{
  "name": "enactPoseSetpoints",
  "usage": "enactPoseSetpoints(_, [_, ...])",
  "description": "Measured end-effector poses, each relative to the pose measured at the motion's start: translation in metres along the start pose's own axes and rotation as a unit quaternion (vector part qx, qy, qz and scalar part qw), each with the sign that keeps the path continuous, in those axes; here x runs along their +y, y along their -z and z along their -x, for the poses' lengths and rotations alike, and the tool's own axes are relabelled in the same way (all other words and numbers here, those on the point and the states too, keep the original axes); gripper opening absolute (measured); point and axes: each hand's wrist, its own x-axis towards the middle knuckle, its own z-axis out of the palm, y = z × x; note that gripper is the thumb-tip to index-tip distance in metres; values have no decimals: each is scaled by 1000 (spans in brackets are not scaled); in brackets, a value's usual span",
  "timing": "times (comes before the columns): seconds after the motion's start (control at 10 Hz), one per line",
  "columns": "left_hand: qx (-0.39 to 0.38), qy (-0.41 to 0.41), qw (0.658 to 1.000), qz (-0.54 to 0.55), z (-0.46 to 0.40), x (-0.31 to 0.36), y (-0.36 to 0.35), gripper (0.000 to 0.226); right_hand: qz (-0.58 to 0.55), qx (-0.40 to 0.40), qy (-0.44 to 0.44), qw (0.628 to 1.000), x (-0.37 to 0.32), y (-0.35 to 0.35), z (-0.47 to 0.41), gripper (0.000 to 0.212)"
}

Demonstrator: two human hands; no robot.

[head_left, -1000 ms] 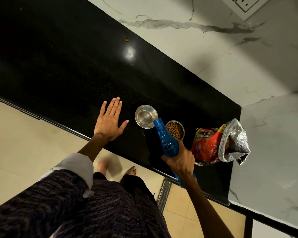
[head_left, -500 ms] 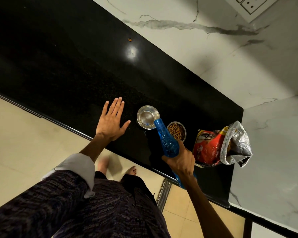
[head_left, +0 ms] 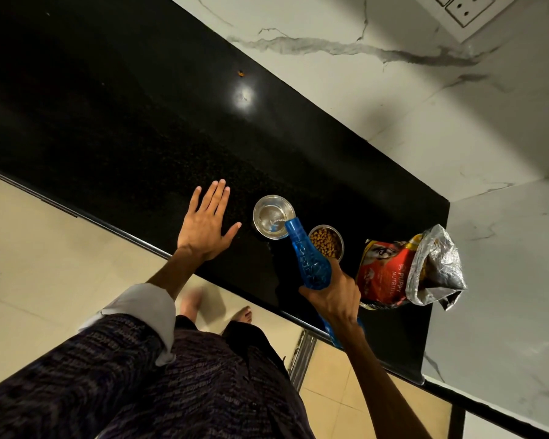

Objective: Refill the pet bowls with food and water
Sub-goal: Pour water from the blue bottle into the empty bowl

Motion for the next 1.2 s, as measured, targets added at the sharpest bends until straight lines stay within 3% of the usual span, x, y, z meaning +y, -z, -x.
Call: enactPoseSetpoints(1.2, [2, 0, 1000, 14, -1, 0, -3, 89, 2, -4, -6, 1000, -3, 1, 0, 88])
